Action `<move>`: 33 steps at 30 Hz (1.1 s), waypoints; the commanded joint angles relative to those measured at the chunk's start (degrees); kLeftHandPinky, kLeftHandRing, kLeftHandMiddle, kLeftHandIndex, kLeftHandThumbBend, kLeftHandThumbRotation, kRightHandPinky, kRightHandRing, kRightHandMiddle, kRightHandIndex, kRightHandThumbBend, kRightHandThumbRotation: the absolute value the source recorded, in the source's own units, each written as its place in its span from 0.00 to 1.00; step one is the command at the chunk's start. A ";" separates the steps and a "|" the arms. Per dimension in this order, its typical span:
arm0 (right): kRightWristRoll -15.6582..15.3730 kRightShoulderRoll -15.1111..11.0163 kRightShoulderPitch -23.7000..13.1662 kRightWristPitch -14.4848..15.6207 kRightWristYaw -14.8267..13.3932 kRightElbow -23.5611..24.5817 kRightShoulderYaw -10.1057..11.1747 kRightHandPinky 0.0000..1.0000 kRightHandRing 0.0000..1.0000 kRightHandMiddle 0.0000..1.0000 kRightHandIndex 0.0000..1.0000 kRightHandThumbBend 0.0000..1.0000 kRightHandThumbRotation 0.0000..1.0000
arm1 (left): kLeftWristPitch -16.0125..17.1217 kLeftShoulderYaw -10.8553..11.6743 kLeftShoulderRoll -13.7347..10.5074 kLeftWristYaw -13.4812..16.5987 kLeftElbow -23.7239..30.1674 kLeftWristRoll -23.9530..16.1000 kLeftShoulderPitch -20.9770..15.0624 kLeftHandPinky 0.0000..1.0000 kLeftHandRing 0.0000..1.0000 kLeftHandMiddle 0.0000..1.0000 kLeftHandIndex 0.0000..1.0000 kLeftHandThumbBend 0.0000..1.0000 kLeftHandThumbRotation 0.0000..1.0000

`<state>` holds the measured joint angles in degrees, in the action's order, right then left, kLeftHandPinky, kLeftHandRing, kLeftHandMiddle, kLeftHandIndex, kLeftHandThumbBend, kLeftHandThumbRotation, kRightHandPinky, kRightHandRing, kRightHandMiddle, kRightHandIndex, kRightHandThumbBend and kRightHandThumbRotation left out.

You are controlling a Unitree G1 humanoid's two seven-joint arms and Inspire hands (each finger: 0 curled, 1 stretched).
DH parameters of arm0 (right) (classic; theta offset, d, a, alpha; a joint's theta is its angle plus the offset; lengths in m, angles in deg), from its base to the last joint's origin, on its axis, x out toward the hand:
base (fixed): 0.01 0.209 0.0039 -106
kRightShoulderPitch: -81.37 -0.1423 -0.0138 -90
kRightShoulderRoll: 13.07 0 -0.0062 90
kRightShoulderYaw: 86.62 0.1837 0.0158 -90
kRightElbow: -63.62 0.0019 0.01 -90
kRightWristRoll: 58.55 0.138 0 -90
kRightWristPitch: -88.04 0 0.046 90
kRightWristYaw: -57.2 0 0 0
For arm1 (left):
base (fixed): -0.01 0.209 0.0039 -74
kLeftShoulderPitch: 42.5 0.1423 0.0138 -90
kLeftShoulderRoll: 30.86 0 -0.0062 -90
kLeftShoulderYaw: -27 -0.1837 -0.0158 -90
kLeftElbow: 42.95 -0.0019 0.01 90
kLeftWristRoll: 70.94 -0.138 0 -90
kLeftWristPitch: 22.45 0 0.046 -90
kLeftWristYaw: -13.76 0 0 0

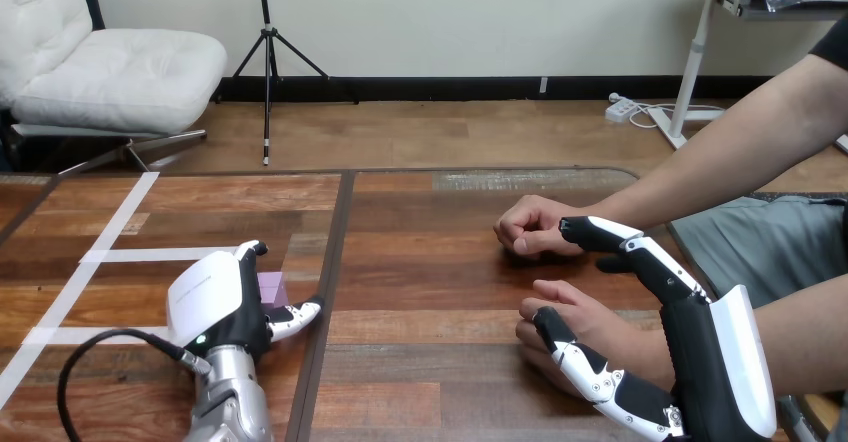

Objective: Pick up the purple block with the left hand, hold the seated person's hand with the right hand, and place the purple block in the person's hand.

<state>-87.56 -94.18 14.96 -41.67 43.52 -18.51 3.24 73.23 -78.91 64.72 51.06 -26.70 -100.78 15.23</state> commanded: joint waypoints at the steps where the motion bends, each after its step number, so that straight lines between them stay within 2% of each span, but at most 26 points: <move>1: 1.07 -0.25 -1.63 0.22 0.16 2.93 0.20 0.69 0.76 0.75 0.75 0.48 0.29 | -0.44 -1.07 -1.38 -0.81 -0.14 -0.99 -5.01 0.77 0.81 0.83 0.82 0.63 0.35; 18: 0.79 -0.24 -1.52 0.37 -0.08 3.11 0.26 0.69 0.76 0.75 0.75 0.48 0.30 | -0.90 -2.02 -1.98 -1.98 -0.23 -1.18 -5.45 0.78 0.82 0.83 0.82 0.65 0.32; 33: 1.37 -0.60 -1.38 0.52 0.57 3.37 0.26 0.70 0.76 0.76 0.75 0.48 0.28 | -0.46 -1.95 -2.24 -2.17 -0.21 -0.95 -5.60 0.77 0.81 0.83 0.80 0.65 0.28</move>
<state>-87.51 -94.20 15.22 -41.14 43.74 -17.77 3.31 72.31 -80.26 64.18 48.83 -26.77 -100.94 14.00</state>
